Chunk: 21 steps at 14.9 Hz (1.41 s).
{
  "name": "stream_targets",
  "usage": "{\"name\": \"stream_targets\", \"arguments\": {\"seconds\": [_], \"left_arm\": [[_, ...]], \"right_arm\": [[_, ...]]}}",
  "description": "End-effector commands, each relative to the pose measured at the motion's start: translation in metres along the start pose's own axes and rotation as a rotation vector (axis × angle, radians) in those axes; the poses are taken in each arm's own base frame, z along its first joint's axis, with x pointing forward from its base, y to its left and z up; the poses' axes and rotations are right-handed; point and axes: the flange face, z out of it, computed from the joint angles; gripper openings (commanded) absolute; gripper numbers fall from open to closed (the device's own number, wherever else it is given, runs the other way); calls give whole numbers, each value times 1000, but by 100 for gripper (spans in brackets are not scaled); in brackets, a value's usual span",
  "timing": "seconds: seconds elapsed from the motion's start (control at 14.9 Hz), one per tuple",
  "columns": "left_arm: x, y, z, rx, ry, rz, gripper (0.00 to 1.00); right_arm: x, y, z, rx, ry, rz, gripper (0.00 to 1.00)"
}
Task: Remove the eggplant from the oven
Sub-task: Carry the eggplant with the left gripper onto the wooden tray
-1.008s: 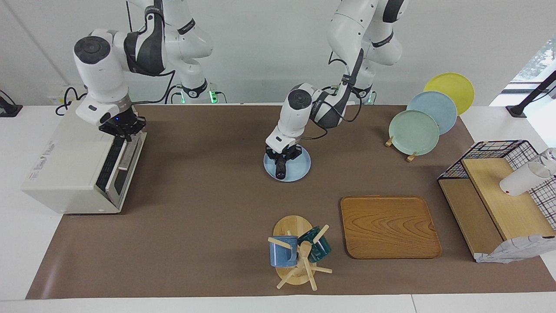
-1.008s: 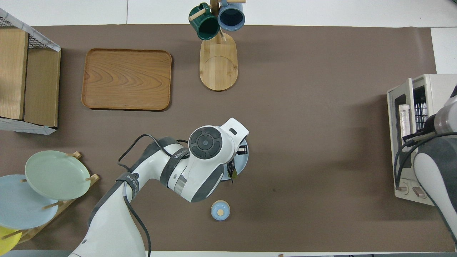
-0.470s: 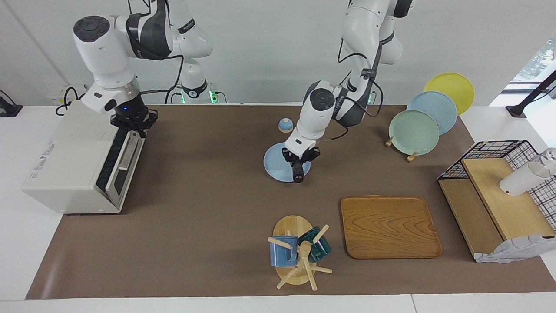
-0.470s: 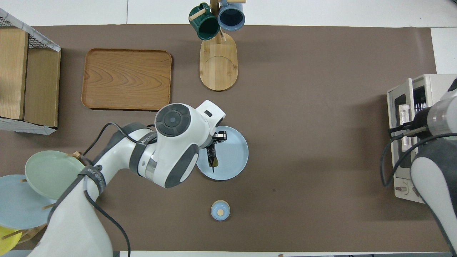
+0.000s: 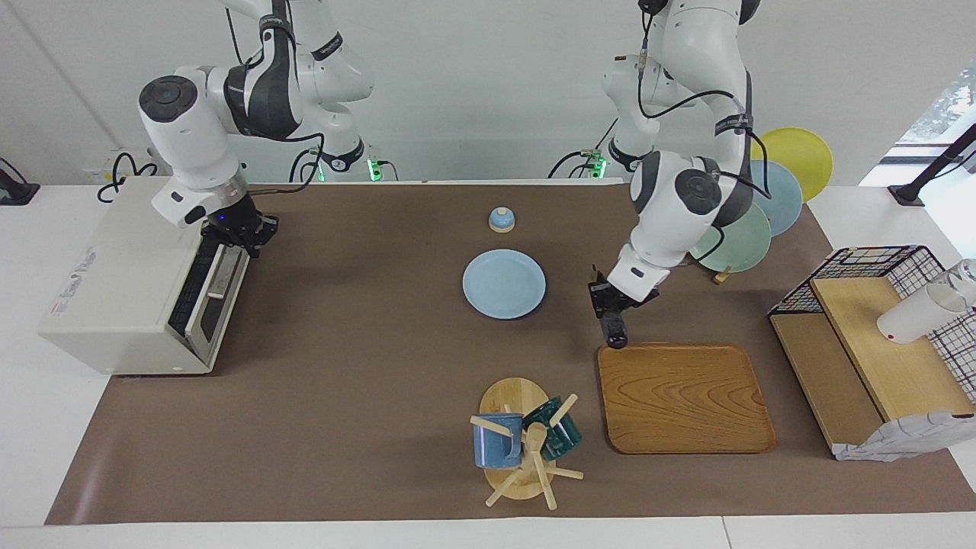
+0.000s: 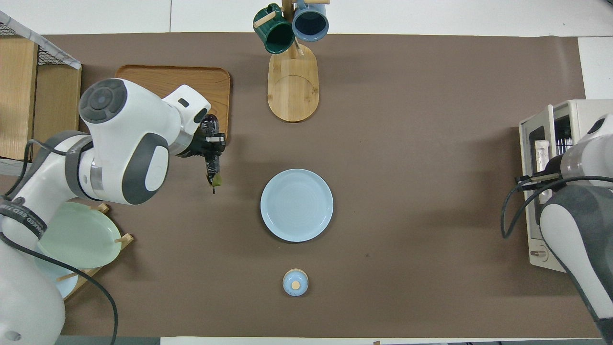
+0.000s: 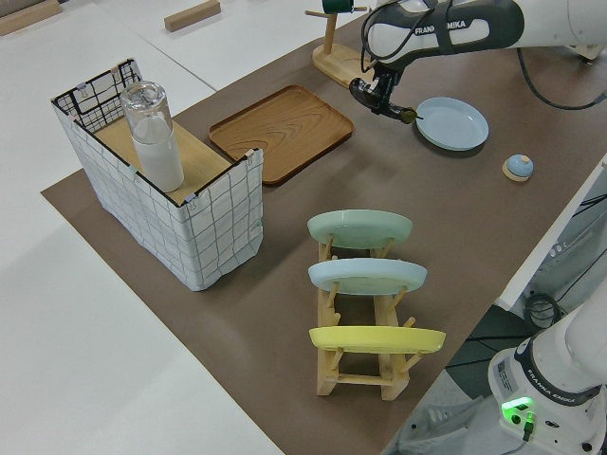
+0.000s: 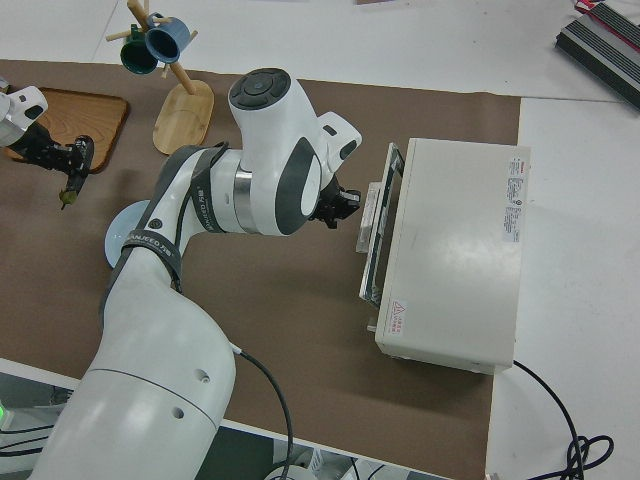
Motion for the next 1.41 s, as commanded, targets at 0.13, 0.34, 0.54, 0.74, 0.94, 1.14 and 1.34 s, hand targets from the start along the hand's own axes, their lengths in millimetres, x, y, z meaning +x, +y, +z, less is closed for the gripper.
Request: {"name": "stream_targets", "arguments": {"seconds": [0.13, 0.34, 0.54, 0.74, 0.94, 1.14, 1.34], "left_arm": [[46, -65, -1, -12, 38, 49, 0], [77, -99, 26, -10, 74, 77, 0], [103, -121, 30, 36, 50, 90, 0], [101, -121, 41, 38, 53, 90, 0], [100, -123, 41, 38, 49, 101, 0], [99, -128, 39, 39, 42, 100, 100], [100, -132, 36, 39, 28, 114, 100]], "right_arm": [[-6, 13, 3, -49, -1, -55, 0], [-10, 28, 3, -56, -5, -87, 0], [-6, 29, -3, -57, -5, -97, 0], [0, 24, -43, -47, -10, -107, 0], [8, -10, -81, -10, -4, -136, 0], [12, -14, -100, 42, -6, -108, 100], [12, -19, -104, 94, -37, -47, 100]]}}
